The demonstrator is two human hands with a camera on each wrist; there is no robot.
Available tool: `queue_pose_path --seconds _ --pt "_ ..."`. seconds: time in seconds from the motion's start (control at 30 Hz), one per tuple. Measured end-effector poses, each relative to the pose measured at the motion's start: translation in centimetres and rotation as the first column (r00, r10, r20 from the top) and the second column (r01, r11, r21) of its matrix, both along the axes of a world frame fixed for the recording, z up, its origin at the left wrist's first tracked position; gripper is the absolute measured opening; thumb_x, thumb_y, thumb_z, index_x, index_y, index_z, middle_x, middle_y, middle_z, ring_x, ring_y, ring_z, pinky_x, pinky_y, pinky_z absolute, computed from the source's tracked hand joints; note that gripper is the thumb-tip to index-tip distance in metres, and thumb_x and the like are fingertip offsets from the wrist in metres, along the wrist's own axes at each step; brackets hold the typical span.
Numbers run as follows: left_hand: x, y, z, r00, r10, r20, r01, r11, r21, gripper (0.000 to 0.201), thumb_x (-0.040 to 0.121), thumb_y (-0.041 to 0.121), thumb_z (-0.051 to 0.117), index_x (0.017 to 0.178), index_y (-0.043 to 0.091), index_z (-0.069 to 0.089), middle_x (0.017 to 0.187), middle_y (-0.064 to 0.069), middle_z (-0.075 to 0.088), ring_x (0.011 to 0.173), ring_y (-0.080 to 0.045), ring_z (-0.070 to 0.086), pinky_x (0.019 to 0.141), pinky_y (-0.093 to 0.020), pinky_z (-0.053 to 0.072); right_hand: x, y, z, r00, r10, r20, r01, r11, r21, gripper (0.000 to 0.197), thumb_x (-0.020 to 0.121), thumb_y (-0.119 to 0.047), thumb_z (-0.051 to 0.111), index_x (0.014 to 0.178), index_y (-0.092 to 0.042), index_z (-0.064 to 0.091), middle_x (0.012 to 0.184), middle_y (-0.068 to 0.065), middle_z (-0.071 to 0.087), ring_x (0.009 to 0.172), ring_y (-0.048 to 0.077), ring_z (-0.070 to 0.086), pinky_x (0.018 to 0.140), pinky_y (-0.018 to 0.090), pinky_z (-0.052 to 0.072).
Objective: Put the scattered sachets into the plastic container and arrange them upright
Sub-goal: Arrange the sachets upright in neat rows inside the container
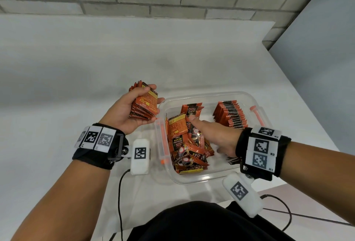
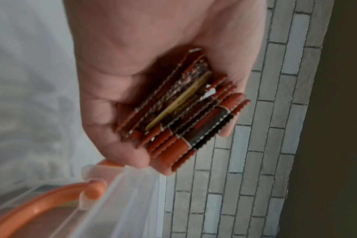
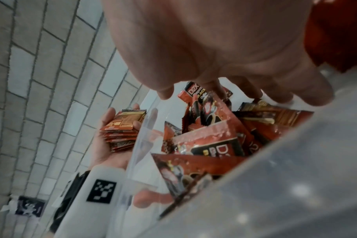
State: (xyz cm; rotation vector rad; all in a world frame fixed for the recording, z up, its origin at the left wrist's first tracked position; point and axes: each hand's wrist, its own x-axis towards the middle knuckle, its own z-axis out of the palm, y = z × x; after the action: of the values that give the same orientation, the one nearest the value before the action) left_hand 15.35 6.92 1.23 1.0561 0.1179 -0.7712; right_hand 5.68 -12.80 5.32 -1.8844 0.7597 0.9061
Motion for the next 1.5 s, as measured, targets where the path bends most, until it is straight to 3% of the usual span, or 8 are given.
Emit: queue_pose_path --seconds 0.27,0.43,0.6,0.8,0.93,1.17,1.3,1.5 --pt "-0.3 -0.2 0.2 1.0 0.018 -0.011 -0.018 1.0 0.003 0.028 0.083 0.032 0.056 0.109 0.023 0.062 0.108 -0.015 0.068 0.067 -0.019 0.064 0.063 -0.03 0.05 -0.2 1.5 -0.9 0.997 0.055 -0.045 -0.052 0.997 0.058 0.066 0.092 -0.064 0.033 0.146 -0.027 0.031 0.148 0.002 0.041 0.135 0.029 0.038 0.112 0.048 0.025" --pt "-0.5 -0.2 0.2 1.0 0.016 -0.02 -0.016 1.0 -0.001 0.027 0.085 0.031 0.055 0.11 0.023 0.062 0.109 -0.016 0.067 0.068 -0.02 0.064 0.063 -0.03 0.051 0.2 0.1 0.0 0.987 0.117 -0.111 -0.113 0.993 0.037 0.072 0.089 -0.07 0.03 0.149 -0.031 0.025 0.154 0.007 0.03 0.124 0.042 0.047 0.106 0.054 0.036" --pt "-0.6 -0.2 0.3 1.0 0.012 -0.019 -0.012 1.0 0.0 0.028 0.085 0.031 0.055 0.111 0.022 0.061 0.11 -0.016 0.067 0.068 -0.02 0.064 0.062 -0.03 0.051 0.3 -0.7 0.2 0.992 0.095 -0.088 -0.094 0.996 0.006 0.075 0.088 -0.071 0.033 0.151 -0.033 0.019 0.156 0.007 0.023 0.131 0.042 0.039 0.103 0.054 0.037" --pt "-0.6 -0.3 0.4 1.0 0.012 -0.011 -0.012 1.0 0.008 0.029 0.082 0.032 0.056 0.109 0.023 0.061 0.108 -0.015 0.067 0.067 -0.02 0.064 0.061 -0.029 0.051 -0.2 -0.4 -0.2 0.983 0.143 -0.117 -0.131 0.986 0.101 0.071 0.089 -0.067 0.035 0.143 -0.02 0.04 0.146 0.013 0.042 0.128 0.036 0.045 0.105 0.05 0.039" --pt "-0.6 -0.3 0.4 1.0 0.014 -0.004 -0.014 1.0 0.023 0.028 0.081 0.032 0.056 0.107 0.023 0.062 0.107 -0.015 0.068 0.067 -0.019 0.064 0.061 -0.03 0.051 0.0 -0.7 0.3 0.99 0.122 -0.076 -0.12 0.992 0.029 0.077 0.088 -0.069 0.036 0.15 -0.024 0.025 0.154 0.009 0.027 0.135 0.037 0.035 0.105 0.055 0.036" --pt "-0.5 -0.2 0.2 1.0 -0.003 0.017 0.003 0.999 0.038 0.025 0.085 0.032 0.058 0.108 0.024 0.064 0.112 -0.017 0.067 0.07 -0.021 0.066 0.063 -0.032 0.053 2.8 -2.0 0.1 0.973 -0.178 0.149 0.186 0.982 -0.04 0.04 0.096 -0.015 0.049 0.134 -0.006 0.043 0.142 0.015 0.04 0.126 0.031 0.044 0.102 0.047 0.043" --pt "-0.4 -0.1 0.2 1.0 -0.006 0.015 0.005 0.999 0.048 0.025 0.086 0.032 0.058 0.108 0.024 0.064 0.114 -0.017 0.067 0.071 -0.02 0.065 0.066 -0.033 0.052 3.8 -1.2 -0.9 0.977 -0.187 0.1 0.189 0.982 -0.01 0.039 0.093 -0.004 0.049 0.132 -0.005 0.046 0.121 0.008 0.045 0.107 0.021 0.048 0.085 0.033 0.048" --pt "-0.5 -0.3 0.6 1.0 -0.005 0.018 0.003 0.998 0.068 0.033 0.077 0.034 0.06 0.108 0.024 0.063 0.109 -0.015 0.068 0.069 -0.02 0.065 0.065 -0.032 0.051 4.6 0.1 -1.9 0.991 -0.107 0.079 0.108 0.994 -0.005 0.014 0.087 0.0 0.047 0.093 -0.011 0.053 0.097 0.006 0.052 0.085 0.017 0.051 0.069 0.025 0.047"
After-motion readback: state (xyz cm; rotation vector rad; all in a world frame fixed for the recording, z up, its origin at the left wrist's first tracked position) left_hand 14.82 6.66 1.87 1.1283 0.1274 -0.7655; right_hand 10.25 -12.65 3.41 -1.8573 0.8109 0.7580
